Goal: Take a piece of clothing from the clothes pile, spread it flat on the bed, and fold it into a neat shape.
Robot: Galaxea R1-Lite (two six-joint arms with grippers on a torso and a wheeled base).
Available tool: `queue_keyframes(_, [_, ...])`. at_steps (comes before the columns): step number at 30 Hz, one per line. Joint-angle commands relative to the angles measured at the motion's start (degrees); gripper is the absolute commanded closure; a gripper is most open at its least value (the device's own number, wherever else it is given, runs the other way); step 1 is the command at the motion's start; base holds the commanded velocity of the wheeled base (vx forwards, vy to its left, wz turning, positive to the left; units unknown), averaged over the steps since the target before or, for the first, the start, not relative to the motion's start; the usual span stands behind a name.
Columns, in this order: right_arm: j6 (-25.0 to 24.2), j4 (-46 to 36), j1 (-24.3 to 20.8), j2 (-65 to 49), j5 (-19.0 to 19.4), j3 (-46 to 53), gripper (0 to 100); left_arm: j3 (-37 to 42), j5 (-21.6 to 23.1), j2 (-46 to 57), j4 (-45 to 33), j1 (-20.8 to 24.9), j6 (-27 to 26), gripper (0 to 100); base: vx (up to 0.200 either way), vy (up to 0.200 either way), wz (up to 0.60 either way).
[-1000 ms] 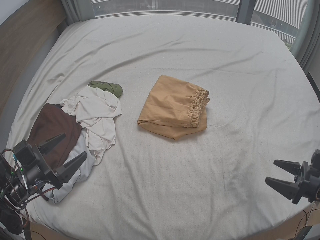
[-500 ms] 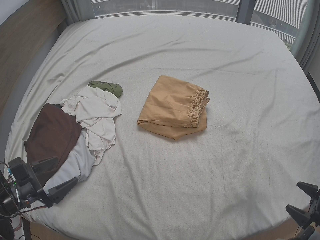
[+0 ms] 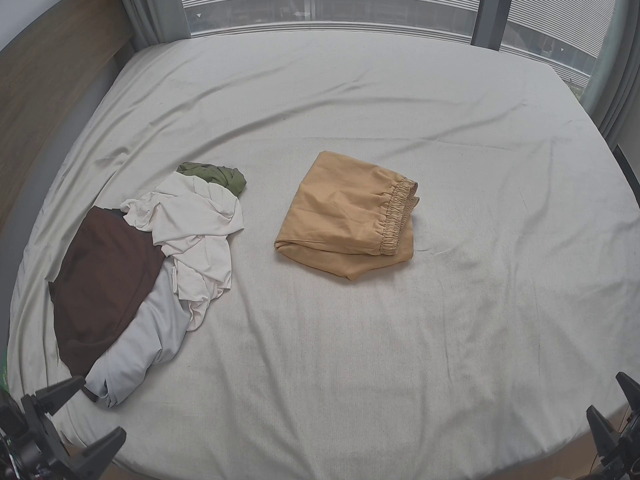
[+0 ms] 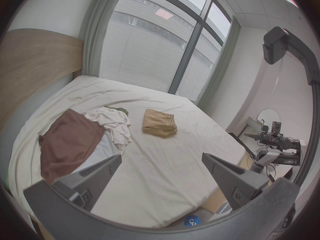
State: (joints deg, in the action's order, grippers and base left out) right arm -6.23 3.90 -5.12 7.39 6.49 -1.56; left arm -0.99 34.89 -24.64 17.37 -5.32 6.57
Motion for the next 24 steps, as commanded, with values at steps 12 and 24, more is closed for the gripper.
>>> queue_keyframes(12, [5.97, -2.06, 5.65, -6.77, -8.33, 0.95, 0, 0.99, -32.78, 19.8, -15.61, -0.57, -7.71, 0, 0.0, 0.0, 0.0])
queue_keyframes(24, [3.94, -1.44, 5.56, -6.77, -2.35, 1.3, 0, 0.99, -34.45, 19.72, -17.46, -0.4, -6.66, 0, 0.0, 0.0, 0.0])
